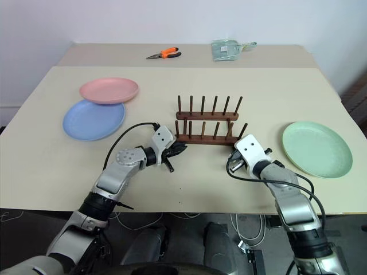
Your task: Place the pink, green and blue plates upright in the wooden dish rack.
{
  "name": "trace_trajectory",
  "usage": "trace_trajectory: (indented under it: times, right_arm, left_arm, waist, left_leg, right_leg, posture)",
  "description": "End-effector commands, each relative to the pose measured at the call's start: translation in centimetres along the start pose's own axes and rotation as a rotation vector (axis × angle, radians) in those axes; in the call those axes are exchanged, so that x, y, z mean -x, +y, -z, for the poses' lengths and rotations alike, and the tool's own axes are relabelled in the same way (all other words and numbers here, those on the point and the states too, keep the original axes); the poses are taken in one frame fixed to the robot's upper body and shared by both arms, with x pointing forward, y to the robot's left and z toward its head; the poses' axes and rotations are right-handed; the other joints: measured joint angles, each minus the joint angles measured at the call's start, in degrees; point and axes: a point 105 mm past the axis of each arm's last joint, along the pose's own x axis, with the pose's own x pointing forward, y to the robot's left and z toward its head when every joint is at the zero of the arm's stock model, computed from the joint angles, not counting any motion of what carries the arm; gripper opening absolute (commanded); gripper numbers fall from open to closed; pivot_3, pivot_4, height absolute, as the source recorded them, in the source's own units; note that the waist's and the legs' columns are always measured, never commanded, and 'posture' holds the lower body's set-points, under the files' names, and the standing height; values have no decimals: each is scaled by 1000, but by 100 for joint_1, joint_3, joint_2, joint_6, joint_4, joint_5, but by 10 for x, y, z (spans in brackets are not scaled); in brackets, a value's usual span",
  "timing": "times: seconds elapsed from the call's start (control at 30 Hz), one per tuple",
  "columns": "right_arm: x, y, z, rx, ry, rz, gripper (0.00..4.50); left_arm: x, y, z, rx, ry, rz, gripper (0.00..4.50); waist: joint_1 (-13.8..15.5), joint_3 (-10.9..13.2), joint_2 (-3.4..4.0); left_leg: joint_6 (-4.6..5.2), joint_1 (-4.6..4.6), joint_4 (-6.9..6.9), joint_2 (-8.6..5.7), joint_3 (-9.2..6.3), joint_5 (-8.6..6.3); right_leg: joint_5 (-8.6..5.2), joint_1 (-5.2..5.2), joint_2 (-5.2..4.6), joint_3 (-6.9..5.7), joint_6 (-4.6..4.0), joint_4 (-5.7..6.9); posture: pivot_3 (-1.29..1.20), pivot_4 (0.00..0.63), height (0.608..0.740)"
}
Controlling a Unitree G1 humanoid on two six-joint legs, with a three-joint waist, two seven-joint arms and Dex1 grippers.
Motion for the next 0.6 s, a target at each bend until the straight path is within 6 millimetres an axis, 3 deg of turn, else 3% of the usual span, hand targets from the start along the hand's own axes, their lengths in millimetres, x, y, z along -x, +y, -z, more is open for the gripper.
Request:
trace_trajectory:
  times: [0.03,0.1,0.17,0.23,0.3,0.4,0.47,0.53,0.6]
  right_arm:
    - [-2,-3,-6,-4,-24,-8,0]
    - [2,1,-11,-35,-52,-52,244]
    - [13,14,-25,-29,-118,-153,840]
    - [20,22,-36,-27,-157,-209,1792]
    - [22,24,-40,-25,-173,-220,2849]
    - [21,32,-46,-13,-194,-248,4337]
    - [17,42,-49,4,-205,-291,4476]
    - [13,49,-53,11,-219,-319,4476]
    - [11,52,-57,13,-231,-331,4476]
  left_arm:
    - [5,17,7,-3,22,-64,391]
    - [12,22,6,12,13,-64,354]
    - [31,31,-4,82,-49,-61,899]
    - [55,53,-26,174,-170,-136,1681]
    - [70,72,-41,214,-242,-222,2753]
    - [106,127,-73,279,-396,-536,4242]
    - [144,169,-88,370,-483,-845,4451]
    - [171,190,-86,463,-511,-1052,4451]
    - [186,199,-75,558,-496,-1169,4451]
  waist:
    - [2,-1,2]
    - [-7,-1,2]
    - [-47,0,2]
    - [-105,4,5]
    - [-128,8,4]
    - [-96,9,-1]
    - [-96,11,-11]
    - [-117,10,-15]
    - [-126,7,-10]
  left_leg:
    - [0,0,0,0,1,0]
    - [0,0,-1,-1,0,0]
    - [0,-1,-5,1,0,0]
    - [0,-4,-13,6,-3,0]
    - [-1,-12,-9,6,-11,1]
    - [-3,-10,-3,5,-11,1]
    - [-4,-11,1,3,-18,2]
    - [-5,-12,0,3,-18,3]
    - [-6,-4,-11,1,-11,2]
  right_leg:
    - [4,0,0,0,-5,0]
    - [4,0,1,0,-6,-1]
    - [4,-3,2,0,-5,0]
    - [3,-12,8,0,-4,0]
    - [3,-18,9,-2,-5,3]
    - [-3,-11,8,-2,7,2]
    - [-6,-5,8,-7,11,1]
    - [-5,-7,8,-7,12,0]
    - [-4,-7,5,-4,9,-2]
  posture:
    - [0,150,740]
    - [0,150,740]
    - [0,150,740]
    - [0,150,740]
    - [0,150,740]
    - [0,150,740]
    - [0,150,740]
    - [0,150,740]
    - [0,150,740]
